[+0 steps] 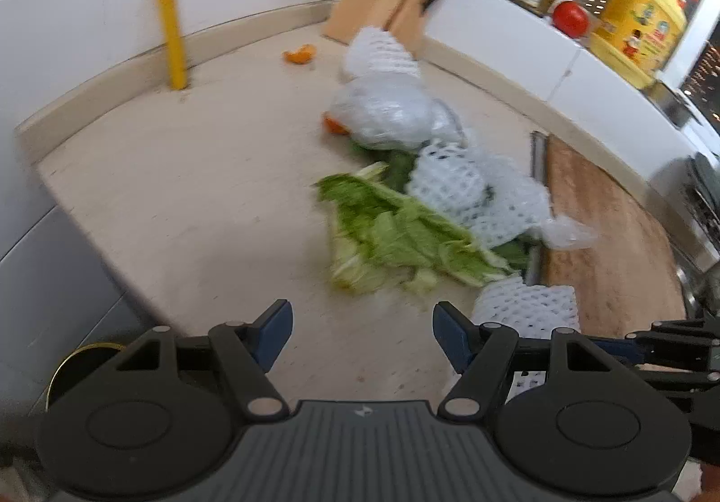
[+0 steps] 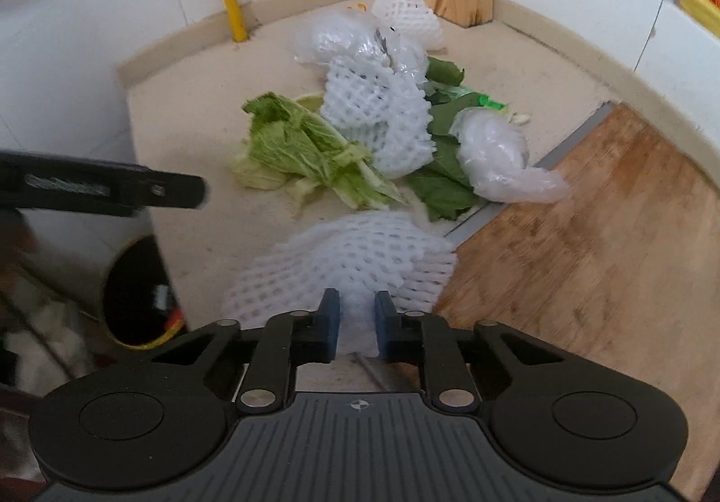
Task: Collect trash
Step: 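Grasp a white foam fruit net with the right gripper, then close the left gripper on another white foam net while the right holds its net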
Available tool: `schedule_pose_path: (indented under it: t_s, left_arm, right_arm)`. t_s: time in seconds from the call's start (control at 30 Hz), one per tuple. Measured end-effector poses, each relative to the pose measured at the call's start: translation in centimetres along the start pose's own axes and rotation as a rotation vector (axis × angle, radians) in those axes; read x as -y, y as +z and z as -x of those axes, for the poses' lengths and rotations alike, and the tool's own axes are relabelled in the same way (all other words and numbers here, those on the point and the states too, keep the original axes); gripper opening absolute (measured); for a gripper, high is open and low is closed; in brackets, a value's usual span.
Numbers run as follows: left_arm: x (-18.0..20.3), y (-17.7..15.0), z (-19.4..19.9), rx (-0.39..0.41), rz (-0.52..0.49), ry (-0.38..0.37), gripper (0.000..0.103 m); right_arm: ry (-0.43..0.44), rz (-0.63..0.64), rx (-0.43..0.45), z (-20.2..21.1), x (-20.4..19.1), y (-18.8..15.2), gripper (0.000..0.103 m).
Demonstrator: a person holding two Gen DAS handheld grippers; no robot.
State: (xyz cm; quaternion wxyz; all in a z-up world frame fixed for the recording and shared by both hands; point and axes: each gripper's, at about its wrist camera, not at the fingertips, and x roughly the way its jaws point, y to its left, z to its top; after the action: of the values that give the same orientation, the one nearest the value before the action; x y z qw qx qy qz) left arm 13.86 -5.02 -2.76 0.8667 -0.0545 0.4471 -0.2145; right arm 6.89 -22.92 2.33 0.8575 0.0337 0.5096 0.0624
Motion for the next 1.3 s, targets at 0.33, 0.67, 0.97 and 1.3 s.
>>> schedule_pose_path:
  t_s: [0.33, 0.67, 0.97, 1.3]
  left_arm:
    - [2.9, 2.4, -1.1, 0.062, -0.139, -0.118, 0.062]
    - [6.3, 5.6, -5.9, 0.027, -0.265, -0.094, 0.062]
    - [6.8, 6.4, -7.5, -0.053, -0.254, -0.086, 0.000]
    - [5.8, 6.9, -4.4, 0.028, -0.249, -0.154, 0.024]
  right_arm:
    - [0.061, -0.082, 0.137, 4.7, 2.8, 0.1, 0.018]
    - [0.037, -0.181, 0.131, 4.3, 6.1, -0.9, 0.018]
    - [0.039, -0.205, 0.104, 3.1, 7.2, -1.0, 0.028]
    - [-0.001, -0.215, 0.116, 2.9, 8.1, -0.8, 0.068]
